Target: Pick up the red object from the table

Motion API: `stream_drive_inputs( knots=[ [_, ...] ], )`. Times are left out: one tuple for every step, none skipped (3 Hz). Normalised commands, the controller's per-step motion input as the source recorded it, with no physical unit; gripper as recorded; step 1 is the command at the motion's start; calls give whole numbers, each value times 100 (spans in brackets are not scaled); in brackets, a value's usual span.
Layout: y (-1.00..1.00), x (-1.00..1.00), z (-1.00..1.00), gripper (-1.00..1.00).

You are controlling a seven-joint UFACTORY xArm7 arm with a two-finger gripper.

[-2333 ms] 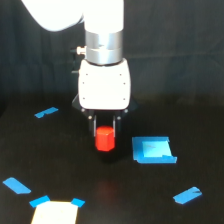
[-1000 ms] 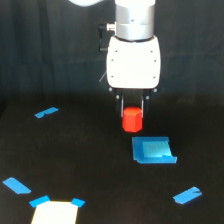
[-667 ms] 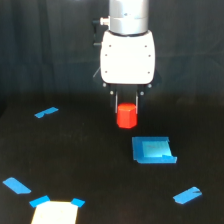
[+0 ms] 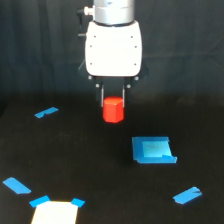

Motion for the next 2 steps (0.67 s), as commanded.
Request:
stream_drive_inputs(
  knots=[
    [-69, -67, 100, -57],
    [-71, -63, 100, -100]
  ],
)
